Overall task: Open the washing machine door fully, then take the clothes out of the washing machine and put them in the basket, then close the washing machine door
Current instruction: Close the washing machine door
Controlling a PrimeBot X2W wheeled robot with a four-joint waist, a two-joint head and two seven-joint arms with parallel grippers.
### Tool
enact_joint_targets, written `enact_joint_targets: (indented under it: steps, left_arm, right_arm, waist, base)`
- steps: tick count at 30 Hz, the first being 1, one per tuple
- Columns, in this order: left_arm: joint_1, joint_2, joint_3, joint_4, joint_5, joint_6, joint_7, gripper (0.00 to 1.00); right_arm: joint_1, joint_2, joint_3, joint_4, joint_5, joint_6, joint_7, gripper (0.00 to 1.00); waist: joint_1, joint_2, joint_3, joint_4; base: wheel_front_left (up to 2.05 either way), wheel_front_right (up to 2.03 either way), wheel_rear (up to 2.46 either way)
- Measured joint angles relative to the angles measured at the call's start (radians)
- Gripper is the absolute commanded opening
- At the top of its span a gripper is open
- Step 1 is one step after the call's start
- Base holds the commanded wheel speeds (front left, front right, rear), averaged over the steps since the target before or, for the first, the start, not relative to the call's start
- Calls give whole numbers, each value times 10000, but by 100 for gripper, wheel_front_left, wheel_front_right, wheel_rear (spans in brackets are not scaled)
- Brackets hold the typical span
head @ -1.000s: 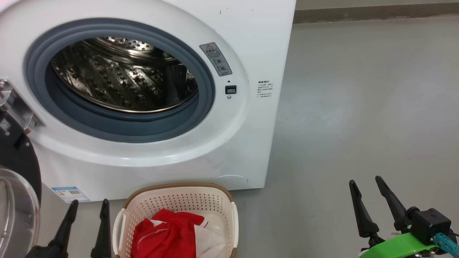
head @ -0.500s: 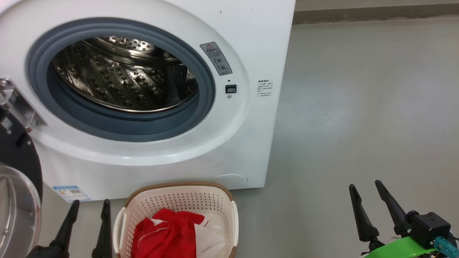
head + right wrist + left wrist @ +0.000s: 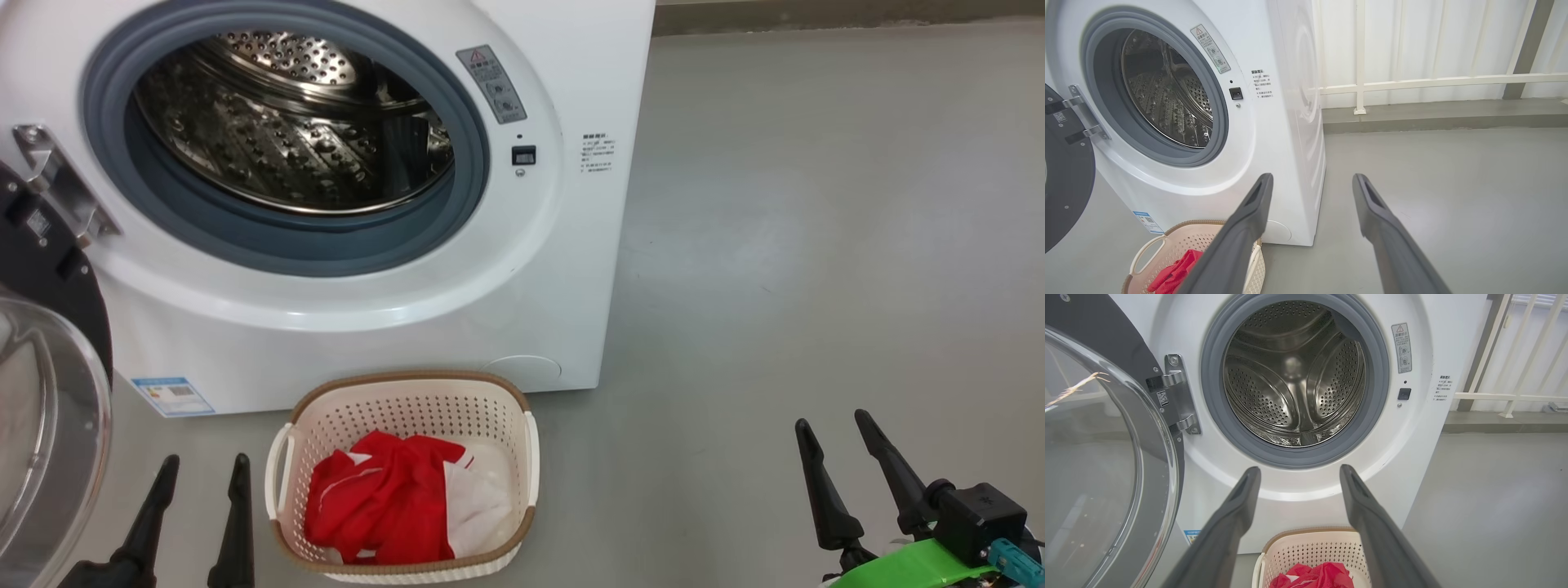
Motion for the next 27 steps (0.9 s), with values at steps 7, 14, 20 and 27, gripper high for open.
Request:
enact_joint_targets:
  steps: [7, 14, 20, 27]
  left_arm:
    - [153, 0, 12, -54, -2, 0, 0, 100]
    - [151, 0, 2, -90, -2, -2, 0, 100]
    - [151, 2, -4, -88, -2, 0, 0, 100]
    - [148, 8, -8, -84, -4, 0, 0, 100]
  right_arm:
    - [4, -2, -2, -4, 0, 0, 0, 100]
    - [12, -4, -6, -21, 0, 0, 0, 100]
    - [12, -2, -19, -29, 0, 0, 0, 100]
    - [12, 6, -31, -38, 0, 0, 0, 100]
  waist:
    - [0, 0, -20, 27]
    - [0, 0, 2, 47]
    - [0, 0, 42, 59]
    - [0, 0, 64, 76]
  base:
    - [-77, 77, 0]
    - [-5, 5, 0]
    - [0, 0, 0]
    - [0, 0, 0]
